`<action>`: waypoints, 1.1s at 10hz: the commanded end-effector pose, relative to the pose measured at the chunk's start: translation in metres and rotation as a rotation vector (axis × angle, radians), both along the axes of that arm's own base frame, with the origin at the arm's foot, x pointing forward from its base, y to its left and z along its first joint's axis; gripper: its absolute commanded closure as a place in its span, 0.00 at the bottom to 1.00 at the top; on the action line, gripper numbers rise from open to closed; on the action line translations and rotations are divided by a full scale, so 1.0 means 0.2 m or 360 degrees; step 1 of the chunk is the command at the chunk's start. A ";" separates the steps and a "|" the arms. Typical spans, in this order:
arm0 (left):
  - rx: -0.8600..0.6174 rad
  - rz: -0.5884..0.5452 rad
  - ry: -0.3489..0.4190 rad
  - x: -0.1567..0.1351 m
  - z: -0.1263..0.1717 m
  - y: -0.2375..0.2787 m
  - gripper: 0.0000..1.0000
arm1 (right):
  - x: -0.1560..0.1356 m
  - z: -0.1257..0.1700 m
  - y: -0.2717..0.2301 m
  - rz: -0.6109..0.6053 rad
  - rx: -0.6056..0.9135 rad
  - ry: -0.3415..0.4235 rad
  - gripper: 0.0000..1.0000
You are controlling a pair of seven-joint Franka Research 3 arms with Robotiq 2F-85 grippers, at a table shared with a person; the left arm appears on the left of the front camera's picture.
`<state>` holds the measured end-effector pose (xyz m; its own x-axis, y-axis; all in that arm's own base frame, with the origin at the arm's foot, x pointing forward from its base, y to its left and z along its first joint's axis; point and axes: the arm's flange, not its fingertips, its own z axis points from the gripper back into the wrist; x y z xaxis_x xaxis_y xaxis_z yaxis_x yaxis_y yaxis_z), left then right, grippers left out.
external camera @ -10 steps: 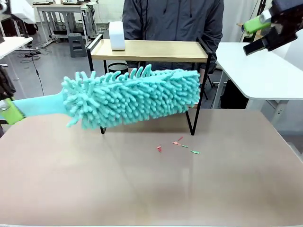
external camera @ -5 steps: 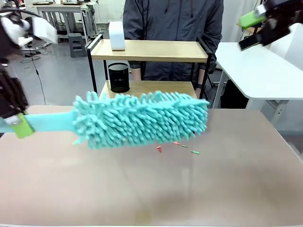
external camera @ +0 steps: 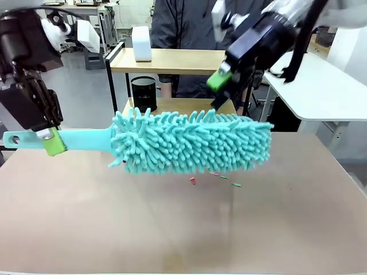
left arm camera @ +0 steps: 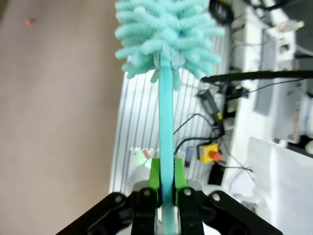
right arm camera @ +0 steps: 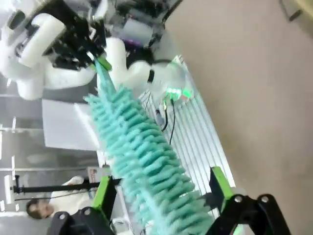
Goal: Clean the shelf.
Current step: Hand the Duster back to the human.
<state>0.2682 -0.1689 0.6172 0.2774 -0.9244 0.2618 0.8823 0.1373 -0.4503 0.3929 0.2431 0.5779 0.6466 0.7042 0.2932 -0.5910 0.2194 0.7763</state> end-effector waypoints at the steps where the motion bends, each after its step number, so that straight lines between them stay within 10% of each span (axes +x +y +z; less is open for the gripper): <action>1: -0.0108 0.0042 0.0187 0.06 0.02 0.05 0.87 | 0.01 -0.02 -0.02 0.0148 -0.0028 0.0083 0.00; 9: -0.0268 0.0138 0.0447 0.25 -0.07 0.08 0.87 | -0.02 -0.08 -0.08 0.0236 -0.0012 0.0150 0.00; 10: -0.0250 0.0141 0.0447 0.25 -0.07 0.08 0.87 | -0.02 -0.08 -0.08 0.0224 -0.0033 0.0129 0.52; 11: -0.0246 0.0148 0.0450 0.26 -0.07 0.08 0.87 | -0.03 -0.09 -0.07 0.0242 -0.0052 0.0132 0.60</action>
